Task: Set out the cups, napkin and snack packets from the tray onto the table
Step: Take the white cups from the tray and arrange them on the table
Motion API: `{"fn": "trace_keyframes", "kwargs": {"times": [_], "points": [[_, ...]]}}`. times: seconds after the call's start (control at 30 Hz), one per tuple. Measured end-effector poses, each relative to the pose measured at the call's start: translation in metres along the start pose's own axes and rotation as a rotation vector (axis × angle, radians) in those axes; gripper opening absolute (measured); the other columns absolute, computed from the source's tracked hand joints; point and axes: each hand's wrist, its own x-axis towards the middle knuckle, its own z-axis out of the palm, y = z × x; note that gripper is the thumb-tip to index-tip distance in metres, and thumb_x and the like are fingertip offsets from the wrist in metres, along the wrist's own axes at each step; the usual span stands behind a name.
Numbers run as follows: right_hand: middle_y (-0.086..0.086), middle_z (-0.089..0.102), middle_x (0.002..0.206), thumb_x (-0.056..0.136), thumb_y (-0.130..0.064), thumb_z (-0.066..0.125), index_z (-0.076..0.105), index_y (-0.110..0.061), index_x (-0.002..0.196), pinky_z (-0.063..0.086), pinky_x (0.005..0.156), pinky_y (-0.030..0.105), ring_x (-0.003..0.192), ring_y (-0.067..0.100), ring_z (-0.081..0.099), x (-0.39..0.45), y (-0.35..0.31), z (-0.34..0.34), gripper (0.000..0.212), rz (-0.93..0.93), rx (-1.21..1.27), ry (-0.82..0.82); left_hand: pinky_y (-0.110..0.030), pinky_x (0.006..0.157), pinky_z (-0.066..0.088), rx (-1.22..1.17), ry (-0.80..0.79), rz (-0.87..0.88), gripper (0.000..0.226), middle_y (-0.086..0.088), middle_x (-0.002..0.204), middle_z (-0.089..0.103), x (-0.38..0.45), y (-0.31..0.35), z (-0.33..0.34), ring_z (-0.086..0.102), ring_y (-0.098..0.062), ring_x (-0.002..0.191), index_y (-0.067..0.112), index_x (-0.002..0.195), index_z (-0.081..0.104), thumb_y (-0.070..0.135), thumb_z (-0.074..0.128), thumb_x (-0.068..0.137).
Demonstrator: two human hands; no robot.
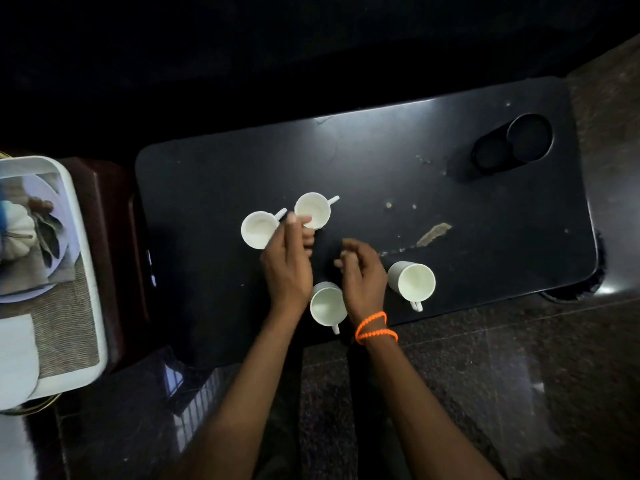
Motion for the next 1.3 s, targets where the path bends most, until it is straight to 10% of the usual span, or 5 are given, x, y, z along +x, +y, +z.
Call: {"fn": "trace_keyframes", "kwargs": {"times": [0.27, 0.37, 0.73, 1.3], "points": [[0.011, 0.063, 0.099, 0.092, -0.026, 0.046, 0.066, -0.006, 0.102, 0.062, 0.080, 0.054, 0.079, 0.034, 0.071, 0.037, -0.045, 0.031, 0.030, 0.408, 0.267, -0.165, -0.046, 0.100, 0.042, 0.737, -0.250, 0.242, 0.058, -0.018, 0.112, 0.073, 0.072, 0.045, 0.034, 0.062, -0.040, 0.112, 0.013, 0.083, 0.061, 0.050, 0.026, 0.112], [0.011, 0.071, 0.097, 0.082, -0.034, 0.045, 0.069, -0.007, 0.106, 0.063, 0.079, 0.053, 0.090, 0.038, 0.074, 0.041, -0.054, 0.031, 0.044, 0.373, 0.257, -0.139, -0.040, 0.086, 0.040, 0.712, -0.329, 0.141, 0.065, -0.017, 0.110, 0.075, 0.077, 0.047, 0.039, 0.064, -0.039, 0.110, 0.020, 0.072, 0.057, 0.059, 0.020, 0.109], [-0.003, 0.079, 0.103, 0.072, -0.051, 0.039, 0.078, -0.040, 0.079, 0.053, 0.101, 0.053, 0.106, 0.023, 0.071, 0.079, -0.058, -0.030, 0.041, 0.228, -0.006, 0.030, -0.047, 0.107, 0.052, 0.344, -0.374, -0.142, 0.083, -0.015, 0.120, 0.077, 0.052, 0.029, 0.075, 0.071, -0.036, 0.115, 0.019, 0.117, 0.080, 0.072, 0.018, 0.101], [0.015, 0.067, 0.124, 0.093, -0.029, 0.040, 0.071, -0.011, 0.112, 0.044, 0.109, 0.047, 0.122, 0.033, 0.058, 0.086, -0.066, -0.047, 0.041, 0.155, -0.032, 0.228, -0.041, 0.100, 0.048, 0.358, -0.405, -0.010, 0.073, -0.009, 0.121, 0.077, 0.037, 0.028, 0.098, 0.072, -0.029, 0.105, 0.022, 0.115, 0.076, 0.067, 0.019, 0.105]]}}
